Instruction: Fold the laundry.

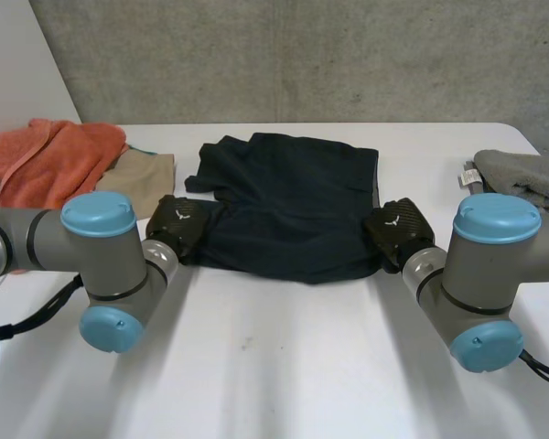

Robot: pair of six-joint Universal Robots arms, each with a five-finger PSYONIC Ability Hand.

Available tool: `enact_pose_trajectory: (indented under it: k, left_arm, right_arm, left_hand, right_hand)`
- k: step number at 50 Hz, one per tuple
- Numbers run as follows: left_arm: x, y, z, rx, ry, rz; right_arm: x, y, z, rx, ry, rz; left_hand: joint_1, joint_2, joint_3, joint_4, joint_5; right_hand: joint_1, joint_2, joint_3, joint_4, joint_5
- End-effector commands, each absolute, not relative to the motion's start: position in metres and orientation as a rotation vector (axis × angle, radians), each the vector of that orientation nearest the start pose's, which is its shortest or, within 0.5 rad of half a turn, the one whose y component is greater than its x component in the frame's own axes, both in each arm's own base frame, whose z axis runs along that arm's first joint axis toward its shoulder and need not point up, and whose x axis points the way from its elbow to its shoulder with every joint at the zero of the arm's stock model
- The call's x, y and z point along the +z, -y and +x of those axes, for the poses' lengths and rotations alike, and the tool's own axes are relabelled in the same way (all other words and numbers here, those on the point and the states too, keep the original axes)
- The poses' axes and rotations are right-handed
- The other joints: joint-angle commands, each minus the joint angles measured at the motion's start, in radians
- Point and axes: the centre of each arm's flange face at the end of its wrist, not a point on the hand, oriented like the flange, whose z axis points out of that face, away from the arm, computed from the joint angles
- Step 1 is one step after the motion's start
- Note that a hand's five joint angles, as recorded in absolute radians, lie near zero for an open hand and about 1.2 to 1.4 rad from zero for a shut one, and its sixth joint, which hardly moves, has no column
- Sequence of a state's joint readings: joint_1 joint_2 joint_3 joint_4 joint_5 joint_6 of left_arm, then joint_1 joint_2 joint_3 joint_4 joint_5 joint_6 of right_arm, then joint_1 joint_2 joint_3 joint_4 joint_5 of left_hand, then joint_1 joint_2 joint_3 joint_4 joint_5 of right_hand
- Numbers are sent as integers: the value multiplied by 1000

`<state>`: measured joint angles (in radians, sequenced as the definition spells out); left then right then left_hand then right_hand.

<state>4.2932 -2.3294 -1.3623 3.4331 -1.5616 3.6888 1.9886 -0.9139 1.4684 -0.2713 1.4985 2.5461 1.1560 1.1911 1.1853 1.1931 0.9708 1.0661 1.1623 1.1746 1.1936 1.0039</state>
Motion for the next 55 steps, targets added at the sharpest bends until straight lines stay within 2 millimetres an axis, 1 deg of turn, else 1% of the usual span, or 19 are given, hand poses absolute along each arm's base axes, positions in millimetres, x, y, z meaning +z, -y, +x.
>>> enact_pose_trajectory:
  k: [1,5,6,9,10,12,13,18,21,24,28,31,32,34,36,38,41,49,55]
  left_arm:
    - [136,310,-283,-1883,-2164,1140]
    - [156,275,-274,-1826,-2238,1226]
    - [162,256,-269,-1770,-2288,1286]
    - [169,223,-259,-1641,-2392,1388]
    - [174,201,-252,-1534,-2461,1452]
    - [178,179,-245,-1419,-2525,1511]
    - [182,159,-240,-1307,-2583,1575]
    - [190,115,-232,-1008,-2688,1762]
    - [195,107,-235,-965,-2681,1835]
    - [198,118,-240,-1053,-2620,1814]
    - [200,160,-255,-1300,-2467,1689]
    - [202,213,-274,-1528,-2330,1524]
    - [204,223,-279,-1575,-2303,1494]
    - [205,242,-289,-1671,-2265,1436]
    - [207,278,-310,-1855,-2184,1341]
    - [206,297,-321,-1951,-2131,1293]
    - [198,336,-343,-2115,-2012,1184]
    - [176,381,-373,-2277,-1831,1081]
    - [161,393,-387,-2332,-1779,1062]
  right_arm:
    - [141,294,275,-1794,-2277,-1306]
    - [158,277,266,-1606,-2334,-1414]
    - [162,274,263,-1565,-2346,-1439]
    - [177,257,250,-1357,-2389,-1555]
    - [184,246,241,-1210,-2414,-1631]
    - [190,236,234,-1081,-2424,-1700]
    - [193,229,230,-997,-2427,-1737]
    - [210,202,212,-650,-2377,-1895]
    - [210,205,210,-654,-2370,-1914]
    - [208,211,208,-673,-2388,-1900]
    - [207,232,209,-791,-2423,-1847]
    - [207,260,212,-989,-2506,-1679]
    - [206,275,214,-1111,-2543,-1562]
    - [203,287,216,-1201,-2569,-1469]
    - [199,310,221,-1405,-2571,-1346]
    - [196,322,225,-1518,-2551,-1315]
    - [185,352,235,-1823,-2455,-1272]
    - [160,393,251,-2214,-2273,-1228]
    - [144,414,254,-2354,-2244,-1248]
  left_hand:
    - [240,205,211,203,251]
    - [240,205,211,203,251]
    - [240,205,211,203,251]
    - [240,205,211,203,251]
    - [240,205,211,203,251]
    - [240,205,211,203,251]
    - [240,205,211,203,251]
    - [240,205,211,203,251]
    - [240,205,211,203,251]
    - [240,205,211,203,251]
    - [240,205,211,203,251]
    - [240,205,211,203,251]
    - [240,205,211,203,251]
    - [240,205,211,203,251]
    - [240,205,211,203,251]
    - [240,205,211,203,251]
    - [240,205,211,203,251]
    - [240,205,211,203,251]
    - [240,205,211,203,251]
  right_hand:
    - [330,234,222,203,218]
    - [330,234,222,203,218]
    - [330,234,222,203,218]
    - [330,234,222,203,218]
    - [330,234,222,203,218]
    - [330,234,222,203,218]
    - [330,234,222,203,218]
    - [330,234,222,203,218]
    - [330,234,222,203,218]
    - [330,234,222,203,218]
    - [330,234,222,203,218]
    - [330,234,222,203,218]
    - [330,234,222,203,218]
    - [330,234,222,203,218]
    - [330,234,222,203,218]
    - [330,234,222,203,218]
    - [330,234,222,203,218]
    - [330,234,222,203,218]
    - [330,234,222,203,218]
